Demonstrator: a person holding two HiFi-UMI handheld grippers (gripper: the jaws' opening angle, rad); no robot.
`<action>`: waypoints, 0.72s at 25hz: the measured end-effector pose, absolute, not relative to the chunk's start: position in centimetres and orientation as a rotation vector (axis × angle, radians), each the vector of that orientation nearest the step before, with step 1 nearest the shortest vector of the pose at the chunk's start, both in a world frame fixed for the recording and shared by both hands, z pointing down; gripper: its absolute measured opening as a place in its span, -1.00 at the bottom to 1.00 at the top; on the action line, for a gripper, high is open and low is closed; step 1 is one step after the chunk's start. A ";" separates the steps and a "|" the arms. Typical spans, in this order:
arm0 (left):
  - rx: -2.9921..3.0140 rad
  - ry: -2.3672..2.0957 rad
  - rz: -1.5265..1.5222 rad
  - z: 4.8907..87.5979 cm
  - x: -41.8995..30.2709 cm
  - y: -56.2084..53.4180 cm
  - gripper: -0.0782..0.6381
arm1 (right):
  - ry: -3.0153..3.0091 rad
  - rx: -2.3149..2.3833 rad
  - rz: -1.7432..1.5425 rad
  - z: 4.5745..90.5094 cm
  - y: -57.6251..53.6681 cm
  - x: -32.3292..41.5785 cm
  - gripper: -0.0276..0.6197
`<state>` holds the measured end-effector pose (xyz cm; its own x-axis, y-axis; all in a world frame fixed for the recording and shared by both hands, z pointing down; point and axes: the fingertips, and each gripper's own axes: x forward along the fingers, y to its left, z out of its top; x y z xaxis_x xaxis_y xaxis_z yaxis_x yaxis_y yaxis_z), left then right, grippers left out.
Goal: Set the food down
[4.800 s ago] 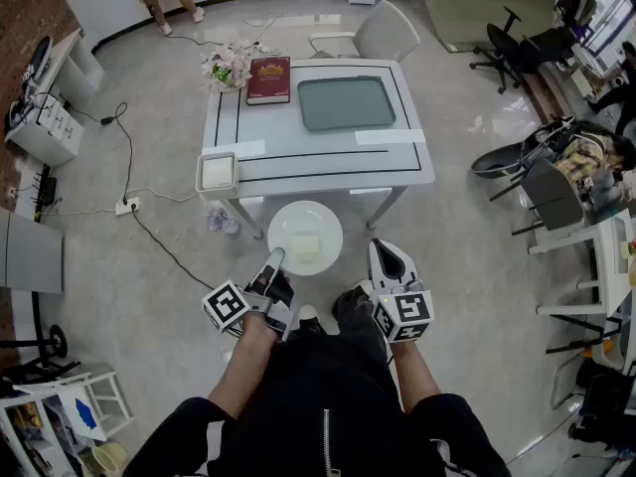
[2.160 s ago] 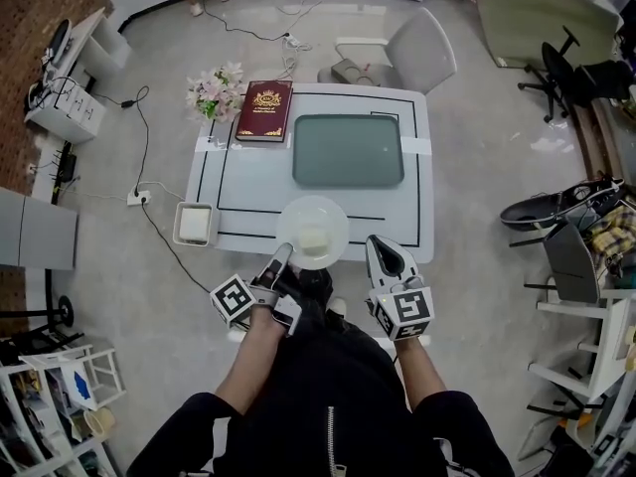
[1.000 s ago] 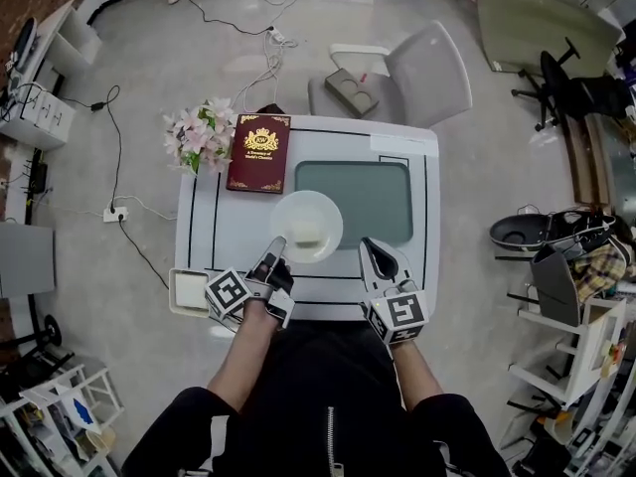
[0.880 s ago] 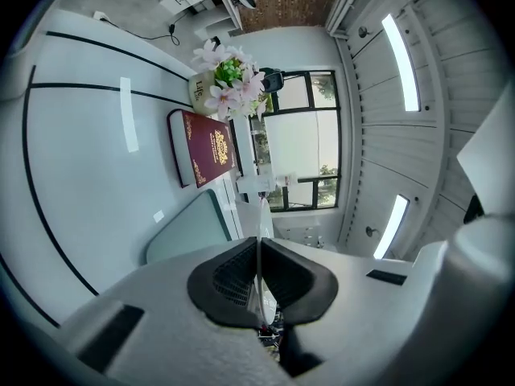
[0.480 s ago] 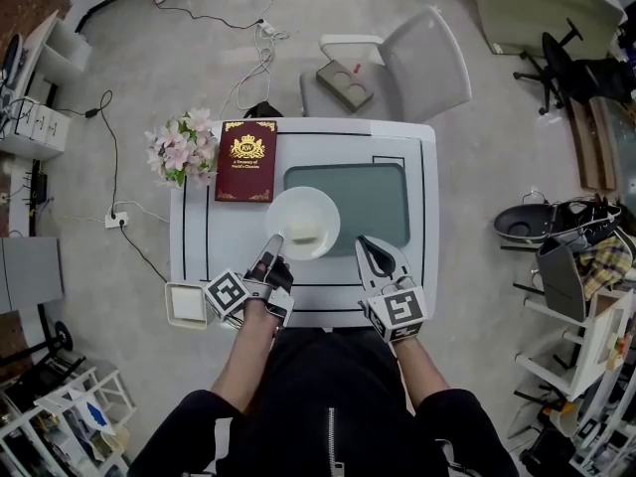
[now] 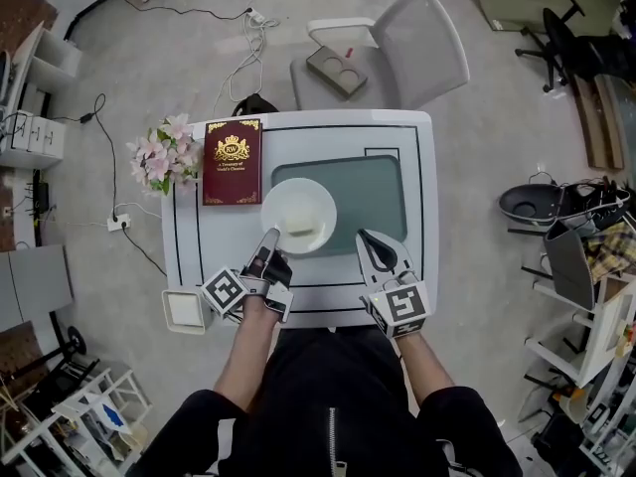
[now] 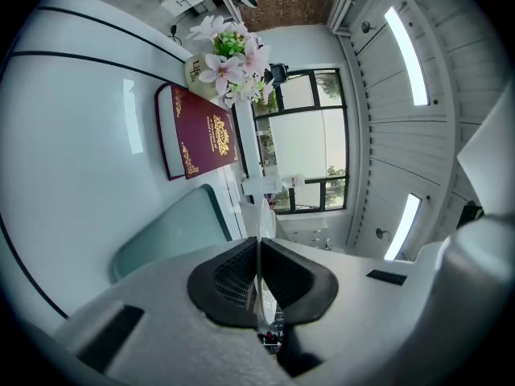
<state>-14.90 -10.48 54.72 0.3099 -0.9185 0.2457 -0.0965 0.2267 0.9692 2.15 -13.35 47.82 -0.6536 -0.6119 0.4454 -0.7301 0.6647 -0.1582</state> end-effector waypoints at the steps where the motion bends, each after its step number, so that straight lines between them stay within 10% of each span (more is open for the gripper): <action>1: 1.207 -1.110 -0.769 54.9 -14.7 -10.8 -0.74 | -2.523 1.063 0.473 48.1 -13.4 2.4 -0.89; 18: 1.204 -1.048 -0.643 59.8 -9.3 -15.4 -0.74 | -2.438 1.158 0.571 51.1 -14.2 7.3 -0.89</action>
<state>-9.27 -15.43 59.78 0.4130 -0.8592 0.3019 -0.1201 0.2772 0.9533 7.33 -14.21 51.08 -0.5882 -0.6377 0.4974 -0.7922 0.5780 -0.1957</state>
